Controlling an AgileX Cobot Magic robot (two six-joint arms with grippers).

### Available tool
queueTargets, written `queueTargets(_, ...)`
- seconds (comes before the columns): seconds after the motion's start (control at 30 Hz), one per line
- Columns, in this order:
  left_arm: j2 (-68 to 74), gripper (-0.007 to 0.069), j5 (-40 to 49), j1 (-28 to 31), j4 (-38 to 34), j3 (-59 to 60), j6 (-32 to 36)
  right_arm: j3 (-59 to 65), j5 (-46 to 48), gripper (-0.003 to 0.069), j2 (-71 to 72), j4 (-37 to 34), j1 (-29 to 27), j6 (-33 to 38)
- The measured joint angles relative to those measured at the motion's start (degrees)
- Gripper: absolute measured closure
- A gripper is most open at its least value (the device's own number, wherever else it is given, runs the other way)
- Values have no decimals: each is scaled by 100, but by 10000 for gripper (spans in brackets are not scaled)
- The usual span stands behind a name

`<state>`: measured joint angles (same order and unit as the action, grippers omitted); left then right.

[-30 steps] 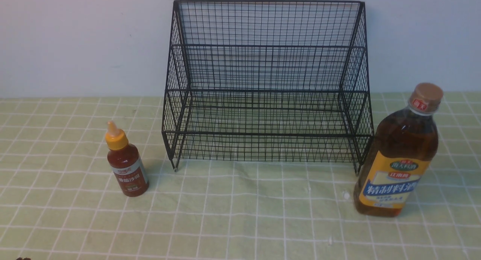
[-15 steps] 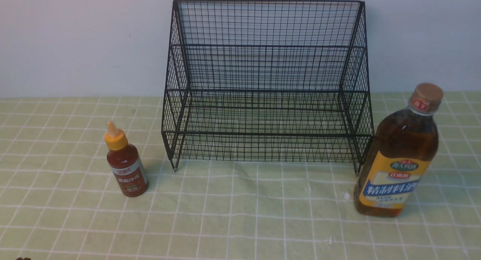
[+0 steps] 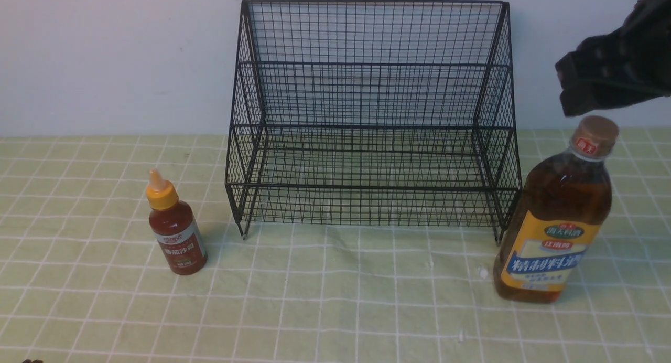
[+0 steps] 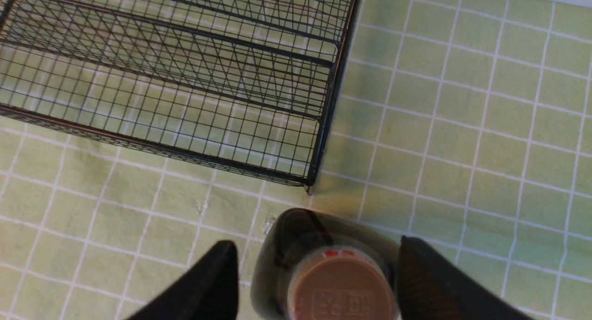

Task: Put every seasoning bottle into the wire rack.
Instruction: Use the right arm to grab the condiment bottle closest to it, then use the right arm to put the condiment bottle back on the shelf

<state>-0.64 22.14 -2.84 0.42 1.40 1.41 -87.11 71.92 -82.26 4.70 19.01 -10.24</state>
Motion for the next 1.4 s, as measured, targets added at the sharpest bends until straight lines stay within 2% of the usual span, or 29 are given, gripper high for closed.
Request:
queueTargets(0.03,0,631,0,0,0,0,0,0,0,173,-13,11,0,-16)
queueTargets(0.07,0,631,0,0,0,0,0,0,0,108,-56,89,0,-68)
queueTargets(0.13,0,631,0,0,0,0,0,0,0,55,-112,106,0,-90)
queueTargets(0.27,0,631,0,0,0,0,0,0,0,32,-212,112,0,-102)
queueTargets(0.53,0,631,0,0,0,0,0,460,-6,101,-377,83,0,-147)
queueTargets(0.77,0,631,0,0,0,0,0,650,-6,120,-352,176,0,-232)
queueTargets(0.87,0,631,0,0,0,0,0,650,-12,221,-352,257,0,-238)
queueTargets(0.9,0,631,0,0,0,0,0,650,-12,231,-352,257,0,-238)
queueTargets(0.93,0,631,0,0,0,0,0,644,-25,308,-339,232,11,-232)
queueTargets(1.4,0,631,0,0,0,0,0,700,357,328,523,276,17,40)
